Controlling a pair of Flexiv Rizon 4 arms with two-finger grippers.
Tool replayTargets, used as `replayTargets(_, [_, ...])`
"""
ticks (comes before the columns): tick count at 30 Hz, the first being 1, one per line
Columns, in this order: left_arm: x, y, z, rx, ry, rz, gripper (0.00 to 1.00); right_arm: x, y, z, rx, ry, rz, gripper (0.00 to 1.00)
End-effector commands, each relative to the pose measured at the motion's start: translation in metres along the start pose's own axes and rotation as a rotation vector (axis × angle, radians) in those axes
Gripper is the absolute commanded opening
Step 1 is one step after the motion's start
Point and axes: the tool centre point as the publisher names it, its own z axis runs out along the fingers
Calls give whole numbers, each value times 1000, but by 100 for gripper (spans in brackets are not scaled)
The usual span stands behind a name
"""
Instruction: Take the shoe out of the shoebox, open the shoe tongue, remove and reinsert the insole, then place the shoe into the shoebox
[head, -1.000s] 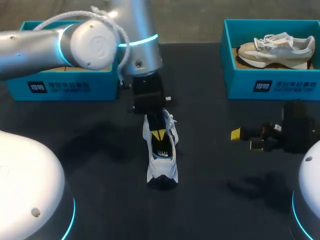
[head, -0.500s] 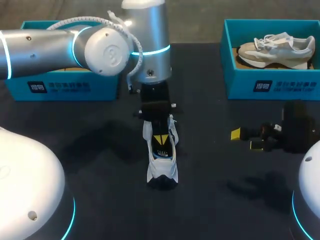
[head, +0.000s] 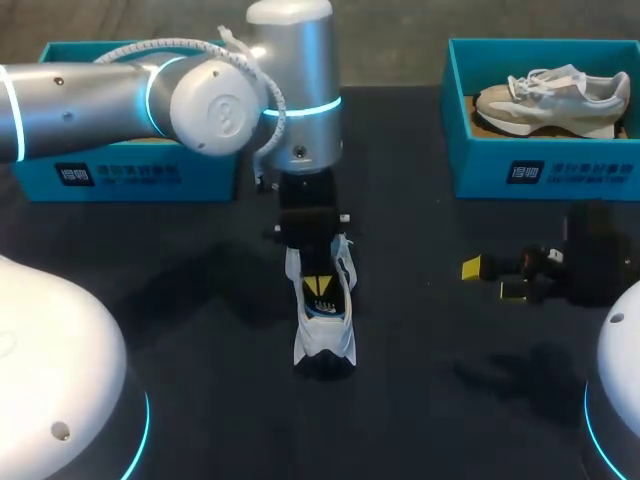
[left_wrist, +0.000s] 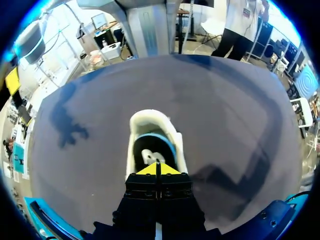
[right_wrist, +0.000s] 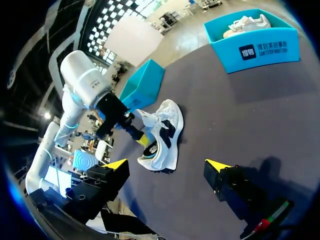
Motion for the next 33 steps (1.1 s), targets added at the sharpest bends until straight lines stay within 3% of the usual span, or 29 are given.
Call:
replayTargets(1, [0,7,10,20,28,-8,0,1,-2,-4,-2,0,0,100])
replayTargets(8, [7,12,26,33,20,-27,0,1,-2,-4,-2,0,0,100])
replayTargets(19, [2,7,37,20,13,-22,0,1,-2,-4,-2,0,0,100])
replayTargets(29, [-2,-13,23,-121,-5,-39,0,1,-2,-4,-2,0,0,100])
replayTargets(33, [-4,-14,25,-139,-4,-39,0,1,-2,-4,-2,0,0,100])
